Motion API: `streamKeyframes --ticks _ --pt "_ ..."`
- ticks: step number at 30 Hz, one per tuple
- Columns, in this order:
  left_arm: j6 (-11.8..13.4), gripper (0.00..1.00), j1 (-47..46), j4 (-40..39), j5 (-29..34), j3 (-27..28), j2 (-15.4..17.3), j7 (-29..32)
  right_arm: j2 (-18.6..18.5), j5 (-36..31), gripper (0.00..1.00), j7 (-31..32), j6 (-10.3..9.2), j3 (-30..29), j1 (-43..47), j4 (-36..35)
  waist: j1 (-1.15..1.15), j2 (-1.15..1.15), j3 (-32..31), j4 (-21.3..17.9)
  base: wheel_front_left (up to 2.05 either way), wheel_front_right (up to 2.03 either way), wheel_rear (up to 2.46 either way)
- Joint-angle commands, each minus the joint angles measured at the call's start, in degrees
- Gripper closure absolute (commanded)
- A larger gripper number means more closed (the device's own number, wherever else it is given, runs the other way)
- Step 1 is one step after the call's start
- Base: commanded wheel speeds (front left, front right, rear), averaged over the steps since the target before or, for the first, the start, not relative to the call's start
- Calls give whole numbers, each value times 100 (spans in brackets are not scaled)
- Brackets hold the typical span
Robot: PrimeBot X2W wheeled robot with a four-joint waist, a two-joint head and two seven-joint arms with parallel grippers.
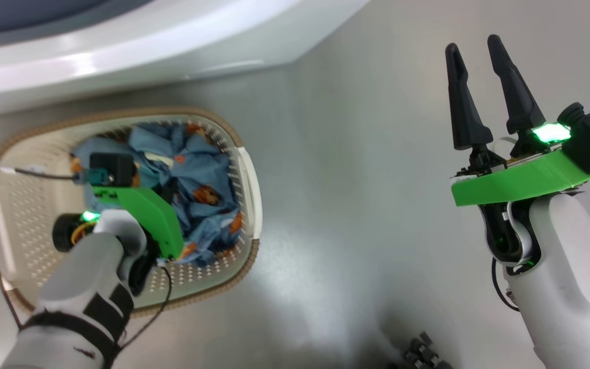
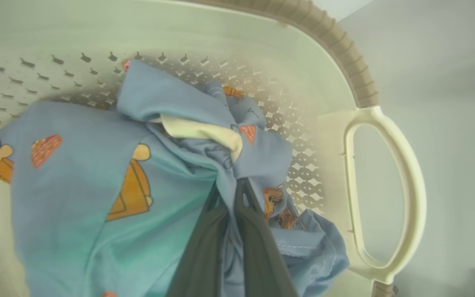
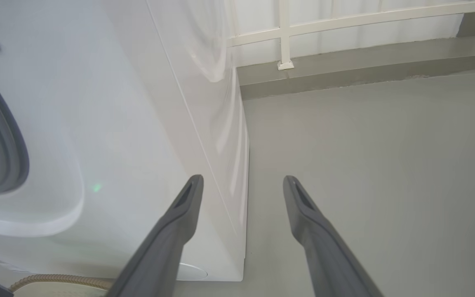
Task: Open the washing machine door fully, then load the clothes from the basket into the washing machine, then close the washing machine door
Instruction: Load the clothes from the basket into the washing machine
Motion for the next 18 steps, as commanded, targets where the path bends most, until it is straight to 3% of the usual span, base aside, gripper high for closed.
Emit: streamKeyframes --ticks 1,18 --pt "-20 100 221 -208 -104 25 124 -120 -74 -38 0 -45 32 45 274 -83 0 0 -405 230 0 0 0" --pt "-20 100 991 -1265 -819 -581 303 -1409 -395 63 0 -45 32 -64 890 178 0 0 -1938 767 0 0 0"
